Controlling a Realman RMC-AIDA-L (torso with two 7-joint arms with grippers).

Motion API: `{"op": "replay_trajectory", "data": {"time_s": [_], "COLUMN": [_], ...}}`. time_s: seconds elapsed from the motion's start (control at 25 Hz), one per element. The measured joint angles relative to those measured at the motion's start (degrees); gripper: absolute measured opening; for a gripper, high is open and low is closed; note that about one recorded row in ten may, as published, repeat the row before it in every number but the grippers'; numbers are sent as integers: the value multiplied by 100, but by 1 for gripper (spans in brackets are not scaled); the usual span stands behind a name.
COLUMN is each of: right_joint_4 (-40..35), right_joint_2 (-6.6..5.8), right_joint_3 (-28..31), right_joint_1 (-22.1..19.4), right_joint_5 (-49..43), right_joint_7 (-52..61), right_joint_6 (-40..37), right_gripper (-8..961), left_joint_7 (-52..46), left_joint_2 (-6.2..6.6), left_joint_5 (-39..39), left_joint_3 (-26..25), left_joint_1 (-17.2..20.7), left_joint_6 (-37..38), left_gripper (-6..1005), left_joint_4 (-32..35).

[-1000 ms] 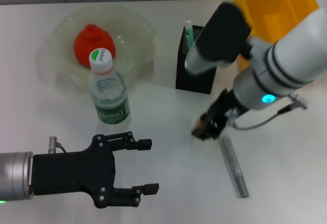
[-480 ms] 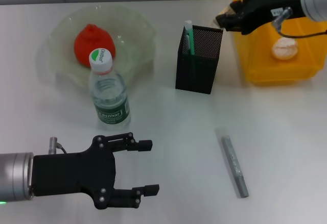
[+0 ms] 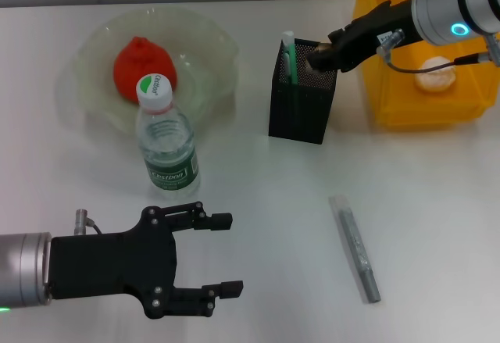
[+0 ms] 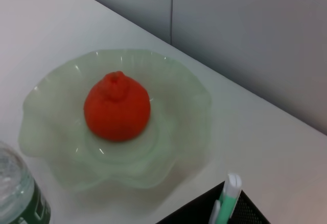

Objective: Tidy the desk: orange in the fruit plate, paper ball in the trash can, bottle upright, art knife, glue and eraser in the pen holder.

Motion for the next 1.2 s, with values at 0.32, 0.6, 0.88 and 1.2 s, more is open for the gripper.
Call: {"op": "replay_trajectory", "data": {"time_s": [0.32, 0.6, 0.88, 1.2], "right_joint_4": [-1435, -2360, -1468, -867], "right_joint_2": [-2, 22, 27, 31], "right_joint_3": [-6, -1204, -1797, -2053], "right_joint_1": [-339, -1229, -1475, -1303], "right_joint_5": [-60, -797, -846, -716], "right_joint_7": [880, 1959, 2107, 2157], "right_joint_6": [-1128, -1701, -1291, -983], "right_gripper": [628, 743, 777, 754], "left_joint_7": [-8, -9, -9, -9], "left_joint_2": [0, 0, 0, 0], "left_joint_5": [0, 0, 0, 0], "left_joint_3": [4, 10, 30, 27], "left_joint_1": [0, 0, -3, -17], "left_joint_6": [26, 35, 11, 2], "left_gripper": [784, 784, 784, 784], "left_joint_4": [1, 2, 0, 0]}}
